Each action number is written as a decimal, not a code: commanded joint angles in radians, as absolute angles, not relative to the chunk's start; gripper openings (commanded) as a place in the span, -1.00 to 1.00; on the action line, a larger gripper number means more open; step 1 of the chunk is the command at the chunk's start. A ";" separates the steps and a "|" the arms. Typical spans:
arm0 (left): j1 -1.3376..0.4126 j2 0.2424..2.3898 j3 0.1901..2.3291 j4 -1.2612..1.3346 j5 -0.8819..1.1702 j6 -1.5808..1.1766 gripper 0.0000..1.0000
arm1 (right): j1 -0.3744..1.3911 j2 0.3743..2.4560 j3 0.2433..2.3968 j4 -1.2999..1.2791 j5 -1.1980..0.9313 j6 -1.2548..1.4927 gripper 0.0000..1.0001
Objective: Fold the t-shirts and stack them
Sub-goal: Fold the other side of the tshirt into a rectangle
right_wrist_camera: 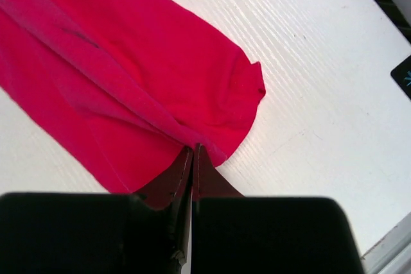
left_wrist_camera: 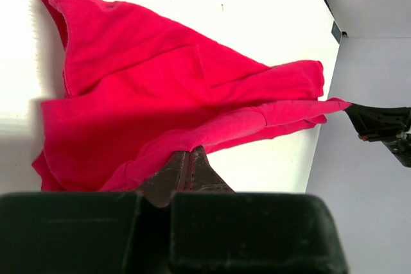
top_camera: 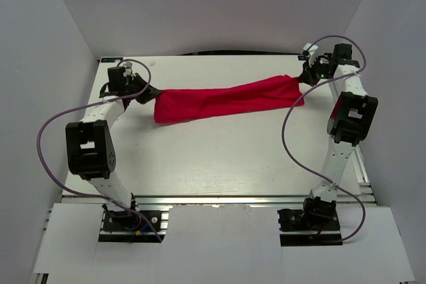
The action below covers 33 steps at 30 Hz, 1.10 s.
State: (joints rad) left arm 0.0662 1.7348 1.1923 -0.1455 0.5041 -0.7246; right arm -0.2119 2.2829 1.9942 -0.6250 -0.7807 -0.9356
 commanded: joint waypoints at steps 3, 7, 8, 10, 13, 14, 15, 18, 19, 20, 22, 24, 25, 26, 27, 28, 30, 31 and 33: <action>0.086 1.775 1.241 -0.110 0.534 -0.732 -1.00 | -0.215 2.324 2.037 -0.531 -0.749 -0.842 -1.00; 0.087 1.818 1.262 -0.110 0.541 -0.733 -1.00 | -0.216 2.342 2.040 -0.520 -0.739 -0.835 -1.00; 0.087 1.824 1.264 -0.110 0.543 -0.735 -1.00 | -0.215 2.344 2.039 -0.515 -0.738 -0.831 -1.00; 0.087 1.841 1.270 -0.107 0.542 -0.736 -1.00 | -0.216 2.345 2.031 -0.502 -0.739 -0.822 -1.00; 0.089 1.859 1.275 -0.100 0.543 -0.739 -1.00 | -0.215 2.350 2.028 -0.488 -0.738 -0.802 -1.00; 0.089 1.864 1.275 -0.097 0.543 -0.741 -1.00 | -0.213 2.352 2.029 -0.483 -0.736 -0.801 -1.00; 0.089 1.868 1.275 -0.092 0.542 -0.741 -1.00 | -0.215 2.353 2.029 -0.476 -0.735 -0.795 -1.00; 0.087 1.885 1.276 -0.083 0.542 -0.747 -1.00 | -0.212 2.359 2.029 -0.457 -0.729 -0.779 -1.00; 0.087 1.888 1.276 -0.080 0.541 -0.749 -1.00 | -0.210 2.362 2.028 -0.451 -0.727 -0.776 -1.00; 0.087 1.891 1.276 -0.077 0.538 -0.750 -1.00 | -0.210 2.362 2.026 -0.448 -0.723 -0.770 -1.00; 0.087 1.904 1.278 -0.072 0.534 -0.750 -1.00 | -0.207 2.367 2.023 -0.437 -0.712 -0.765 -1.00; 0.089 1.916 1.284 -0.071 0.528 -0.750 -1.00 | -0.203 2.368 2.017 -0.428 -0.704 -0.756 -1.00; 0.087 1.922 1.288 -0.071 0.526 -0.750 -1.00 | -0.198 2.370 2.016 -0.419 -0.693 -0.755 -1.00; 0.089 1.931 1.296 -0.071 0.523 -0.750 -1.00 | -0.196 2.370 2.014 -0.416 -0.687 -0.752 -1.00; 0.089 1.931 1.302 -0.074 0.523 -0.753 -1.00 | -0.192 2.370 2.013 -0.413 -0.681 -0.752 -1.00; 0.089 1.943 1.308 -0.075 0.520 -0.750 -1.00 | -0.189 2.372 2.011 -0.408 -0.667 -0.750 -1.00; 0.090 1.951 1.328 -0.077 0.514 -0.749 -1.00 | -0.184 2.375 2.006 -0.397 -0.654 -0.743 -1.00; 0.092 1.962 1.333 -0.078 0.512 -0.752 -1.00 | -0.181 2.376 2.006 -0.393 -0.637 -0.741 -1.00; 0.092 1.971 1.345 -0.077 0.512 -0.752 -1.00 | -0.183 2.382 2.008 -0.387 -0.626 -0.735 -1.00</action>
